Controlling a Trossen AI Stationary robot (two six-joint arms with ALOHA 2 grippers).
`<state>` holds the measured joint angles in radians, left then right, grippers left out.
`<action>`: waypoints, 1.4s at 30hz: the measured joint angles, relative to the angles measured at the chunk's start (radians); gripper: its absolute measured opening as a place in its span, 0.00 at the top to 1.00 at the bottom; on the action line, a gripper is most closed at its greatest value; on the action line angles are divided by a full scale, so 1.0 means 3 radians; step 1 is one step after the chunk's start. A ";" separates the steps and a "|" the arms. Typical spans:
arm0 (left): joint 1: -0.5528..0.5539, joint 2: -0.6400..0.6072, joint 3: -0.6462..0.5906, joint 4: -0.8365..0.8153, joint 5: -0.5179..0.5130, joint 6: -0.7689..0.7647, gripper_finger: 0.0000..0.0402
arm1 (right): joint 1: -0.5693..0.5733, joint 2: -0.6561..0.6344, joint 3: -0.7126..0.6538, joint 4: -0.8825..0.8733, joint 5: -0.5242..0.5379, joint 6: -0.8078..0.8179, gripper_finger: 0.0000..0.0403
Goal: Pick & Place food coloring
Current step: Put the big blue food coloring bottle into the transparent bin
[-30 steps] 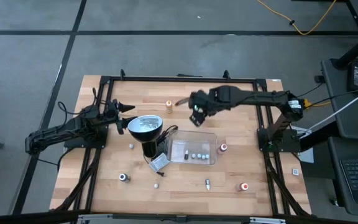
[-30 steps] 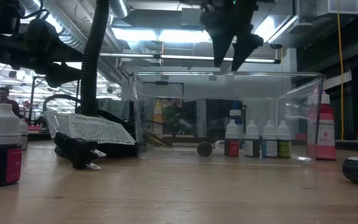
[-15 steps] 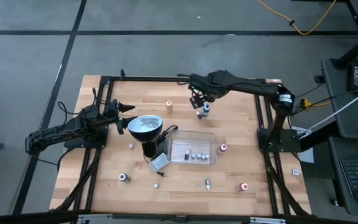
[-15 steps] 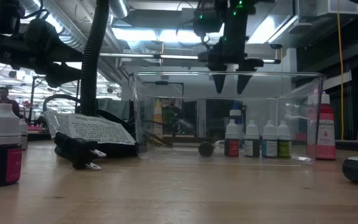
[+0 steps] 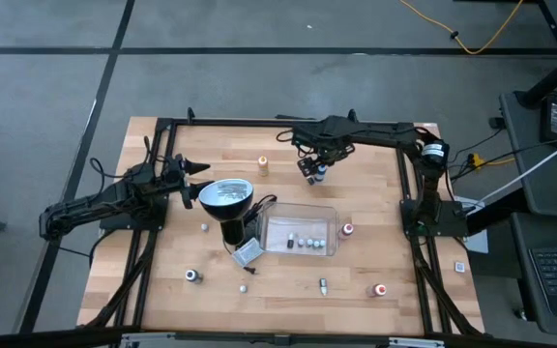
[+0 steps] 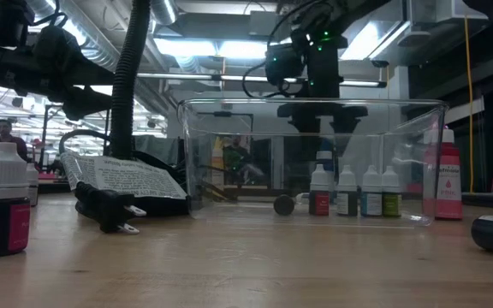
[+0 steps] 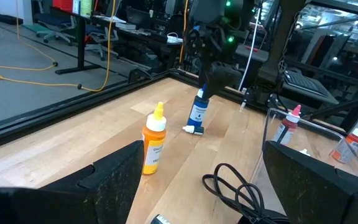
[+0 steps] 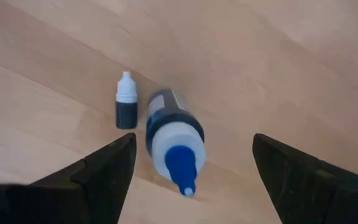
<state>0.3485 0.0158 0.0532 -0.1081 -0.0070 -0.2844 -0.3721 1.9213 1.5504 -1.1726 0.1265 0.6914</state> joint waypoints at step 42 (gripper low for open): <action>0.0001 -0.0001 0.0000 0.0000 0.0000 0.0000 0.20 | 0.0010 0.0002 0.0183 -0.0102 -0.0143 -0.0074 0.68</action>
<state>0.3489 0.0154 0.0532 -0.1081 -0.0071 -0.2843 -0.3691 1.9218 1.6053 -1.2030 0.0835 0.6692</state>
